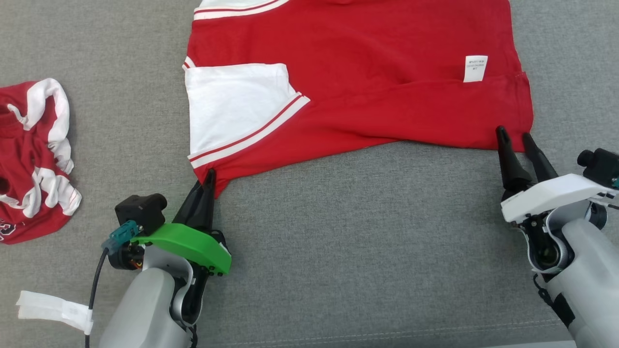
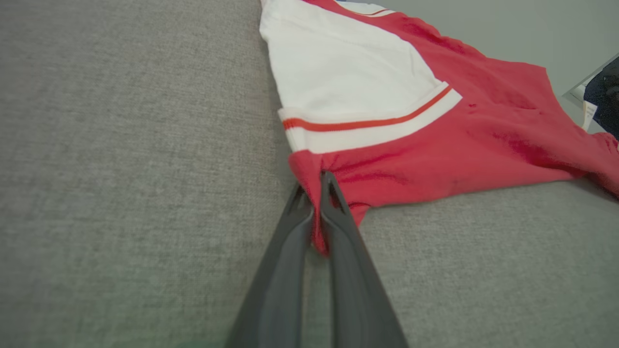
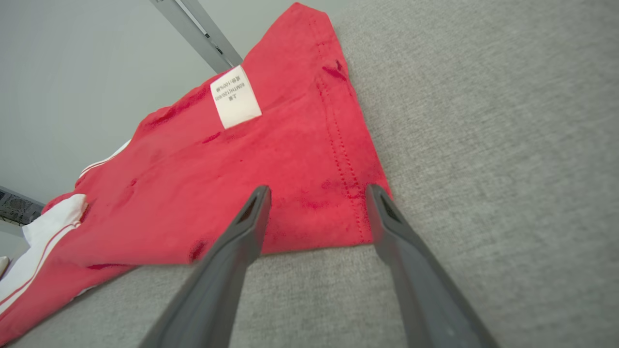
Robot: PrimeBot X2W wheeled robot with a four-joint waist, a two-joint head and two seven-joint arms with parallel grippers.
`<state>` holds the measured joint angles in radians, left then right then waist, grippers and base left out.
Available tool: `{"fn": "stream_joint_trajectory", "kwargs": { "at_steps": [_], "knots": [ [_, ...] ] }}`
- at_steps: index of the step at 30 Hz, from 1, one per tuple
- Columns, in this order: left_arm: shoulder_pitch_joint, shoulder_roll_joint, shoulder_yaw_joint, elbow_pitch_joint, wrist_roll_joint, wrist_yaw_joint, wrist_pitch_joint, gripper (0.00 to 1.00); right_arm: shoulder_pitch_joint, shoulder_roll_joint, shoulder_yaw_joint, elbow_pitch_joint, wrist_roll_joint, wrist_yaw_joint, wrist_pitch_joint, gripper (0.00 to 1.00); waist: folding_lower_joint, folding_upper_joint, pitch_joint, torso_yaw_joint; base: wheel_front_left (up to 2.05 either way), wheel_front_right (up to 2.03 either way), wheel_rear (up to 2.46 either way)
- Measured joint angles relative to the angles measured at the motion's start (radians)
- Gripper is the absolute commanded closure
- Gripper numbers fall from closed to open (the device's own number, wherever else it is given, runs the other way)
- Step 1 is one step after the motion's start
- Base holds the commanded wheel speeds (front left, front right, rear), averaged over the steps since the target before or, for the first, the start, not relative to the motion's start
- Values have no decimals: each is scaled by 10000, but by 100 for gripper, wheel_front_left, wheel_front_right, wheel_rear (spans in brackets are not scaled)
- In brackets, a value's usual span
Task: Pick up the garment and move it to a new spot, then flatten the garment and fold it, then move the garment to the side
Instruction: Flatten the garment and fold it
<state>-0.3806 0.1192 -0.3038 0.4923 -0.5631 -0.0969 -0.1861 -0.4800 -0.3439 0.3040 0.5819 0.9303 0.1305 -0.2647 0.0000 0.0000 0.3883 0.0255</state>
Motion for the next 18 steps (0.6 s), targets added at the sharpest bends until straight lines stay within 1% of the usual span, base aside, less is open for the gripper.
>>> {"fn": "stream_joint_trajectory", "kwargs": {
  "at_steps": [5, 8, 10, 11, 12, 15, 18],
  "knots": [
    [15, 222, -123, -245, 180, 13, -77, 100, -178, -98, -884, 314, -290, 0, 4, 0, 0, 0, -2, 160, 0, 0, 0],
    [42, 259, -157, -326, 186, 15, -77, 100, -139, 10, -848, 416, -422, 0, 4, 0, 0, 0, -19, 194, 0, 0, 0],
    [46, 297, -186, -347, 192, 15, -75, 100, -127, 61, -518, 477, -230, 0, -8, 1, 0, 0, -39, 193, 0, 0, 0],
    [50, 314, -198, -353, 196, 17, -77, 100, -131, 40, -268, 506, -144, -2, -12, 32, 0, 0, -58, 189, 0, 0, 0],
    [51, 330, -211, -366, 211, 17, -88, 100, -140, 0, -79, 529, -81, 0, -13, 100, 0, 0, -72, 185, 0, 0, 0],
    [52, 495, -368, -449, 476, 17, -194, 100, -174, -150, 217, 541, 90, 0, -12, 100, 0, 0, -128, 162, 0, 0, 0],
    [62, 713, -558, -585, 817, 10, -336, 100, -128, -351, 307, 412, 261, 2, -4, 100, 0, 0, -211, 141, 0, 0, 0]
  ]
}}
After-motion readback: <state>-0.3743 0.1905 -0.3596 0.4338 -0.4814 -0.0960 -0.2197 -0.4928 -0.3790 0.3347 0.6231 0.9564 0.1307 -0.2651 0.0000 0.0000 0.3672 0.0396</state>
